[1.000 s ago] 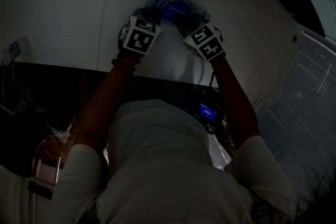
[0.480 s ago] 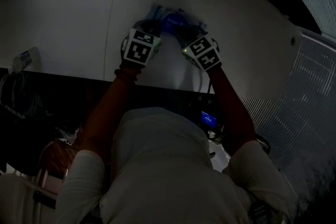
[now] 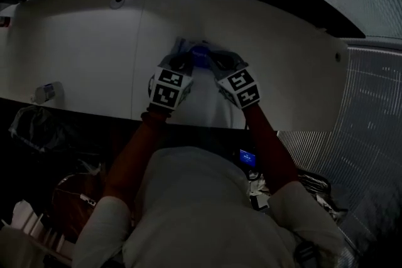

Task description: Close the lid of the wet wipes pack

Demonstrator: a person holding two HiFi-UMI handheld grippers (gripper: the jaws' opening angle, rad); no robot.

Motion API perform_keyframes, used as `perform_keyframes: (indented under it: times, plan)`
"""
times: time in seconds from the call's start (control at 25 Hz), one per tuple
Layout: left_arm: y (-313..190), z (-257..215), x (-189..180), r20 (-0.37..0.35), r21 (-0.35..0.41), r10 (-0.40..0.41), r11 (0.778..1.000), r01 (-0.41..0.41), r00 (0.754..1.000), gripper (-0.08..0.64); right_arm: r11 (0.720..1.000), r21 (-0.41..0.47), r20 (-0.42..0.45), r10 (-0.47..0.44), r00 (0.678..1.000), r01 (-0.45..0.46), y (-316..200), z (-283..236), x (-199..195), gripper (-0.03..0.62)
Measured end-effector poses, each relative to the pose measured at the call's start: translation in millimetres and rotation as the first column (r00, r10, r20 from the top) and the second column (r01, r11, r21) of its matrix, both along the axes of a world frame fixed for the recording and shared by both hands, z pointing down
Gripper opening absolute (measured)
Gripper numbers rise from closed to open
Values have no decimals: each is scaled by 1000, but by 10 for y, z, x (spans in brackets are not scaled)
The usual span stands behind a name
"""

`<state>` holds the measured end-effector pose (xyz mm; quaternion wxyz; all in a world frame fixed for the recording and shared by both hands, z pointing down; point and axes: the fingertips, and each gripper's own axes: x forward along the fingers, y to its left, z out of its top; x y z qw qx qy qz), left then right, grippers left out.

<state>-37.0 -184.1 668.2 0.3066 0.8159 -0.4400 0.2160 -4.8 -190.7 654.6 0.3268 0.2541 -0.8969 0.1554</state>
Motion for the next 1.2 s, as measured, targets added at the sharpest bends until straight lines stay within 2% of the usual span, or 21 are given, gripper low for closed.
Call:
perform_keyframes:
  times: [0.32,0.48,0.6,0.76,0.96,1.2]
  plan:
    - [306,-812,210,-32,126,13,992,-9,999,2,986,91,140,123,982,-136,210,-837,155,2]
    - [409,-1124,350,-30,198,32,980,-26,999,3,963,166,218,175,960,-214,291,-1361,258,3]
    - [480,-1413,432,-48,265,39,964,-25,998,3,940,199,285,215,934,-278,350,-1718,342,2]
    - [623,-1763,520,-81,334,38,942,-8,996,3,925,166,402,252,880,-341,587,-2075,429,2]
    - [727,-2144,541,-116,398,52,917,-1,992,3,896,206,454,268,850,-393,792,-2399,457,2]
    - [808,-2376,522,-82,466,89,884,-40,993,3,880,266,506,220,834,-393,934,-2709,415,2]
